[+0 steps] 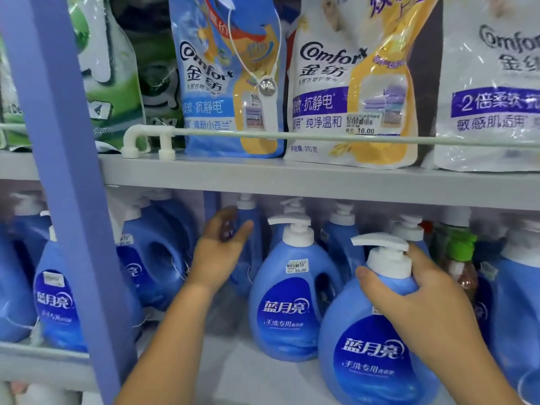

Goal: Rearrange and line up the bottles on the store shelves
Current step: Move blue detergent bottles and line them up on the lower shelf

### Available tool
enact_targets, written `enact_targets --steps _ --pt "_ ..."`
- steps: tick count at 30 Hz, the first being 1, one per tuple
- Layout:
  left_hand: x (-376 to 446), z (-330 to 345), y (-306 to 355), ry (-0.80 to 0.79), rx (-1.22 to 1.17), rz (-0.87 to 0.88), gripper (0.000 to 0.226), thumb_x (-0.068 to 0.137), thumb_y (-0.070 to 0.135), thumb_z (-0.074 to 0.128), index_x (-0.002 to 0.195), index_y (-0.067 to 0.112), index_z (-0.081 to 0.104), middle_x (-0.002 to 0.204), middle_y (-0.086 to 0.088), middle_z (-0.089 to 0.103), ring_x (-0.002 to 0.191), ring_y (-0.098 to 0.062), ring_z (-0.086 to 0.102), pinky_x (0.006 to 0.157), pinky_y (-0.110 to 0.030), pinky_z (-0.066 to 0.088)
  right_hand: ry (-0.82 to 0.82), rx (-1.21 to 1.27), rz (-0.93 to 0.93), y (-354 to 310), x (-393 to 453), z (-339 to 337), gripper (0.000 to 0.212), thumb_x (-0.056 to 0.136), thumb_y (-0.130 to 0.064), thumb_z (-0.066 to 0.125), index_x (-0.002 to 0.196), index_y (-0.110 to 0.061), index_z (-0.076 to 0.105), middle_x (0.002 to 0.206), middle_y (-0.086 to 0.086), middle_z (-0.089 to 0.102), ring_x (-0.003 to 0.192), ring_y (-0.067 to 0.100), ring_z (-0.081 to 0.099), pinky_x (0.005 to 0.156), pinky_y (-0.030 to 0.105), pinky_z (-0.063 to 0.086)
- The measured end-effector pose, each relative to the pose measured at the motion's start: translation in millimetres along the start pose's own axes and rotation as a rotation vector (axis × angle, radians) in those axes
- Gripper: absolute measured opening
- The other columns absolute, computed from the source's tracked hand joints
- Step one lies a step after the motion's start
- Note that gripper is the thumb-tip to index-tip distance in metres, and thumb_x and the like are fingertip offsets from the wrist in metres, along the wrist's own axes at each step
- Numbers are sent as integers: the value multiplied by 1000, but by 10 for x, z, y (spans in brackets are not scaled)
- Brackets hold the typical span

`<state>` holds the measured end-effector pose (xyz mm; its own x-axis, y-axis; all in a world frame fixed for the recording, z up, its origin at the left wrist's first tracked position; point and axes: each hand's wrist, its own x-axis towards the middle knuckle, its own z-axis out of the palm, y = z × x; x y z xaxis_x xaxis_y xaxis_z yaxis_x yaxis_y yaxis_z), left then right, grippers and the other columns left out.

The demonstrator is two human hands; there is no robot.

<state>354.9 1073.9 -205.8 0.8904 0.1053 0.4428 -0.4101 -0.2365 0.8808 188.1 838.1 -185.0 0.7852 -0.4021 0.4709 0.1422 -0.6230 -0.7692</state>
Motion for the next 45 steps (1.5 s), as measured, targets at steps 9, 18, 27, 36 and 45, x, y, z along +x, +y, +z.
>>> enact_targets --steps 9,18,27,36,45 --pt "736 261 -295 -111 64 -75 56 83 37 80 133 25 57 118 8 65 107 -15 63 77 -20 50 20 12 -25 53 57 100 33 70 -58 69 96 -41 59 84 -25 65 77 -2 59 65 32 52" --pt "641 494 -472 238 329 53 85 62 57 76 130 11 55 130 -17 53 125 -35 46 99 -43 42 36 5 -12 23 68 185 31 70 -57 69 95 -41 60 87 -28 65 76 1 60 64 30 48" --pt "955 879 -687 446 358 189 86 68 68 58 122 0 59 113 -25 59 106 -44 56 90 -48 41 -7 89 -5 -14 106 276 30 68 -51 70 95 -51 58 92 -28 65 85 -11 57 65 18 43" --pt "925 825 -691 351 306 49 82 78 63 70 131 2 54 130 -23 53 123 -41 47 101 -47 37 -40 112 -19 -17 92 263 25 75 -43 73 94 -51 60 91 -36 64 86 -16 58 64 14 41" --pt "-739 105 -167 -302 -218 -47 63 68 44 85 125 44 57 109 14 73 97 -10 73 80 -31 61 -71 149 -48 -81 102 342 18 78 -44 73 89 -47 59 83 -36 63 81 -15 57 59 6 41"
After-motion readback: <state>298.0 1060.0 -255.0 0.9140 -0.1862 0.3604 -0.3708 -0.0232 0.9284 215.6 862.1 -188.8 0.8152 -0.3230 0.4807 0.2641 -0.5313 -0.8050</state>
